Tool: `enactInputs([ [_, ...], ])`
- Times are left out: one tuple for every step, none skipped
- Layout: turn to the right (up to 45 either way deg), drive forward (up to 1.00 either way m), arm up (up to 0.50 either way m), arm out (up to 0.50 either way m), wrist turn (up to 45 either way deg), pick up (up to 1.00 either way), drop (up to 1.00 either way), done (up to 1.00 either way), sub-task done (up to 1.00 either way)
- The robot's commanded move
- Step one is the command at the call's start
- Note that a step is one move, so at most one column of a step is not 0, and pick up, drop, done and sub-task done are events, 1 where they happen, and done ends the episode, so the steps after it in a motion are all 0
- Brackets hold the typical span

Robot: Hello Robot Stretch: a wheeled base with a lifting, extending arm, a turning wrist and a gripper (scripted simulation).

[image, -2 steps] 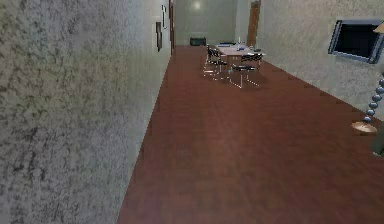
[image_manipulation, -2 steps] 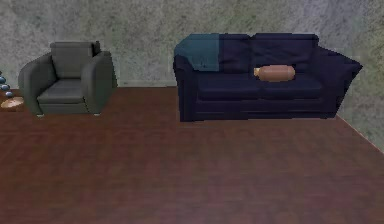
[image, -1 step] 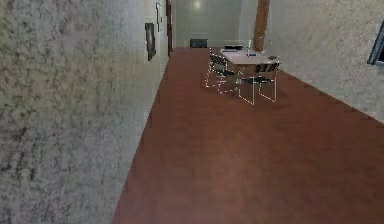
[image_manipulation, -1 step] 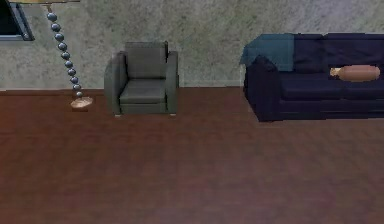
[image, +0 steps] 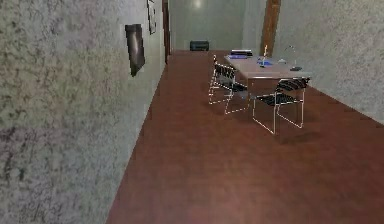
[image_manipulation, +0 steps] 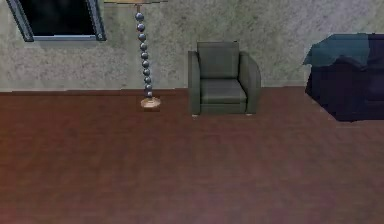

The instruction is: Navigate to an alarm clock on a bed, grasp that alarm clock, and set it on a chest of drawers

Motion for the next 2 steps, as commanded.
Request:
enactInputs([
  [0.0, 1.0, 0.0, 0.0, 0.0, 0.0, 0.0, 0.0, 0.0],
  [-3.0, 0.0, 0.0, 0.0, 0.0, 0.0, 0.0, 0.0, 0.0],
])
